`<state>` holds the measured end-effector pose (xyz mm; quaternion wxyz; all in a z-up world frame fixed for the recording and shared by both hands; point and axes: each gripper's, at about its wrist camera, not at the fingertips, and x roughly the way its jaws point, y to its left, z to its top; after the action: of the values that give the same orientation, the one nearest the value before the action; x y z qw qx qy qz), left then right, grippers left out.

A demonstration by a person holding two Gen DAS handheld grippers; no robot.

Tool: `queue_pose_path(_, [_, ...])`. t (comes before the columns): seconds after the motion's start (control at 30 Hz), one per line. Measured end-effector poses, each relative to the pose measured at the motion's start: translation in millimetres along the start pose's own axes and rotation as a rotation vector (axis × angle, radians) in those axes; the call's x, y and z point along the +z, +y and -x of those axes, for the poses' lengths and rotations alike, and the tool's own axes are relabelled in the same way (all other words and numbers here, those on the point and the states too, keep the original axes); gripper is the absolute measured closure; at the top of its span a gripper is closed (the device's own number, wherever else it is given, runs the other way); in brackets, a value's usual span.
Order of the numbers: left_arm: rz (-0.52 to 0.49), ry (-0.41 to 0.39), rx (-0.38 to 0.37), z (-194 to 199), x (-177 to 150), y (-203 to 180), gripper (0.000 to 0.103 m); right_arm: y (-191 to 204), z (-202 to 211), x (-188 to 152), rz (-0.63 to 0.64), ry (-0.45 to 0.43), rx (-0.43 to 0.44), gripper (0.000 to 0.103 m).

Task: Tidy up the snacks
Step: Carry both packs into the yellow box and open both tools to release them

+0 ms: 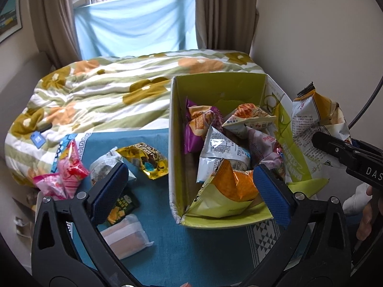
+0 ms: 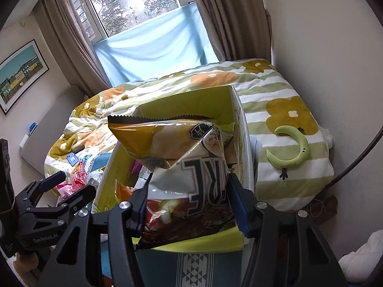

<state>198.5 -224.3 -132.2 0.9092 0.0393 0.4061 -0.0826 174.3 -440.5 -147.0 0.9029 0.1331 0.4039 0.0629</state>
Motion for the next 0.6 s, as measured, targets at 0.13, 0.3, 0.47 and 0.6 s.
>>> queue_pose_path(0.13, [0.021,-0.023,0.01,12.6,-1.7,8.8,0.0,8.1,1.3,0.7,0.02,-0.005,0.007,0.05])
queue_pose_path(0.3, [0.044,-0.053,0.024,25.9,5.7,20.1,0.0,20.9,-2.3,7.4,0.055,-0.001,0.016,0.048])
queue_pose_path(0.47, [0.055,-0.037,0.037,26.1,1.0,28.8,0.0,28.1,-22.5,7.6,0.048,0.004,0.031,0.004])
queue_pose_path(0.6, [0.075,-0.013,0.036,22.6,-7.8,33.8,0.0,32.5,-13.9,-3.0,0.099,-0.043,0.032,0.004])
